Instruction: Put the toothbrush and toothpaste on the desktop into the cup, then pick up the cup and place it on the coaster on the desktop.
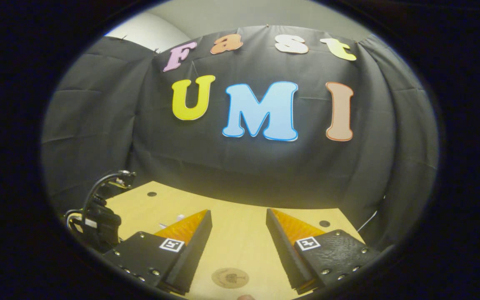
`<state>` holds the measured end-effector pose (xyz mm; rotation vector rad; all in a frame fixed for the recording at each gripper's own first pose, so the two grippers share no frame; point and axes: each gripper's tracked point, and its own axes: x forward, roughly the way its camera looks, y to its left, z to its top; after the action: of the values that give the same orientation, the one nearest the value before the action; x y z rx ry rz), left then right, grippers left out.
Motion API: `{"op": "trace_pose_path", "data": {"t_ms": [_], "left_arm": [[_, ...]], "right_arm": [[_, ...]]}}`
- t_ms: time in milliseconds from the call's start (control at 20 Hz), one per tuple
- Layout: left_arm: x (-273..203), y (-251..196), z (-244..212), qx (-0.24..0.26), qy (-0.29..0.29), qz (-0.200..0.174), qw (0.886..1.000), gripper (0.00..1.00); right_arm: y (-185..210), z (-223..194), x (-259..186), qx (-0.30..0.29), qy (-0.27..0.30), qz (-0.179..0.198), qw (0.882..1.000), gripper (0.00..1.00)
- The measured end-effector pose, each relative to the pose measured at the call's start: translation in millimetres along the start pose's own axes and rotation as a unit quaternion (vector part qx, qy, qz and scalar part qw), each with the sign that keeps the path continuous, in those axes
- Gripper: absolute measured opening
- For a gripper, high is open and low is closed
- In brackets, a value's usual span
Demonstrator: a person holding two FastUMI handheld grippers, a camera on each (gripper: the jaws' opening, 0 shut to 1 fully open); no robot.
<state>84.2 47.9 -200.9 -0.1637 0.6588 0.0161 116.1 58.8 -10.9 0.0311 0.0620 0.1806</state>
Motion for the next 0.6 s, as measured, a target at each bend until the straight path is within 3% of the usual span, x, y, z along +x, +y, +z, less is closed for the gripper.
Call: {"op": "trace_pose_path", "data": {"t_ms": [200, 450, 500, 600], "left_arm": [[26, 5, -5, -0.004, 0.050, 0.020, 0.999, 0.84], [50, 9, -9, -0.002, 0.100, 0.040, 0.994, 0.84], [53, 12, -11, 0.002, 0.108, 0.044, 0.993, 0.89], [58, 15, -16, 0.007, 0.123, 0.051, 0.991, 0.80]], "right_arm": [[-23, -5, -13, -0.003, 0.009, -0.020, 1.000, 0.82], [-44, -25, -28, 0.015, 0.037, -0.039, 0.998, 0.82], [-48, -30, -30, 0.019, 0.043, -0.044, 0.998, 0.82], [-57, -34, -32, 0.023, 0.050, -0.053, 0.997, 0.82]]}}
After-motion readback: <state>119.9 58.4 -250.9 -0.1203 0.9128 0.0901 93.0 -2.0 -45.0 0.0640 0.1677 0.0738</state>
